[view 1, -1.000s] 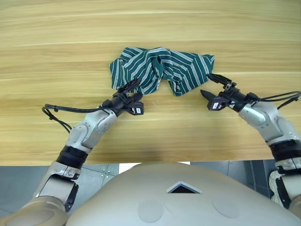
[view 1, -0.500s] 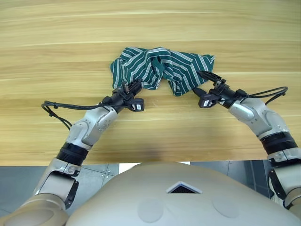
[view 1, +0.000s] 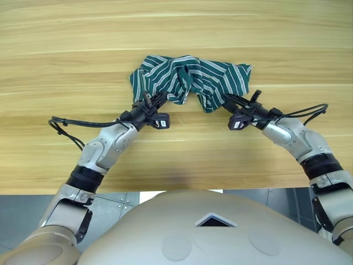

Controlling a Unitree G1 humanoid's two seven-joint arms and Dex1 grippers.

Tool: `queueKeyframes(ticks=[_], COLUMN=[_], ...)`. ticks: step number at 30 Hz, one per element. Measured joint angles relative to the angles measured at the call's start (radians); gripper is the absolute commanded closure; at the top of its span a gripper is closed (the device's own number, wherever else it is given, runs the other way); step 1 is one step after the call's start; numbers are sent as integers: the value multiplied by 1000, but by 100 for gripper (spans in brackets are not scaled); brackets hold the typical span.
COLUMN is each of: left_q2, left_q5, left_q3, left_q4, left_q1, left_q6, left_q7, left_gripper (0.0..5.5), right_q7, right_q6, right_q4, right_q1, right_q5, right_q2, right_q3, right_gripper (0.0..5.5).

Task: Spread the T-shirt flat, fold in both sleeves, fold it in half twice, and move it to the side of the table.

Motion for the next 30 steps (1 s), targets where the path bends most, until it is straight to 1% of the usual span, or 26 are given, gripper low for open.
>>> queueKeyframes(ticks=[3, 5, 9, 15, 17, 20, 22, 24, 25, 26, 28, 29, 30], left_q2=[1, 1, 1, 1, 0, 4, 7, 18, 28, 52, 91, 115, 128], left_q5=[0, 0, -20, -159, -232, -428, -576, -709, -753, -842, -958, -1030, -1076], left_q3=[-2, -7, -4, 16, 51, 130, 166, 186, 190, 195, 194, 193, 193], left_q4=[-22, -45, -58, -65, -63, -90, -125, -150, -156, -174, -217, -246, -261], left_q1=[12, 28, 40, 80, 82, 119, 149, 192, 209, 250, 312, 342, 352], left_q6=[8, 14, 15, -35, -58, -104, -151, -227, -256, -313, -378, -409, -426], left_q7=[0, -1, -1, -14, -14, -36, -72, -123, -143, -187, -256, -300, -327], left_gripper=[550, 550, 550, 550, 550, 550, 550, 550, 550, 550, 550, 550, 550], right_q7=[-14, -30, -52, -75, -63, 47, 127, 222, 258, 333, 427, 489, 534], right_q6=[-11, -14, -17, -16, -23, -79, -113, -151, -164, -192, -215, -217, -214], right_q4=[16, 38, 60, 81, 77, -8, -94, -182, -211, -275, -366, -428, -470], right_q1=[-11, -24, -36, -28, -5, 108, 180, 228, 248, 304, 385, 423, 437], right_q5=[14, 23, 28, 60, 111, 335, 517, 747, 827, 980, 1175, 1302, 1385], right_q2=[7, 18, 29, 41, 41, 29, -1, -49, -68, -111, -143, -152, -152], right_q3=[0, 0, 1, -7, -26, -55, -83, -126, -136, -159, -201, -235, -257], right_gripper=[529, 549, 549, 549, 549, 549, 549, 549, 549, 549, 549, 549, 549])
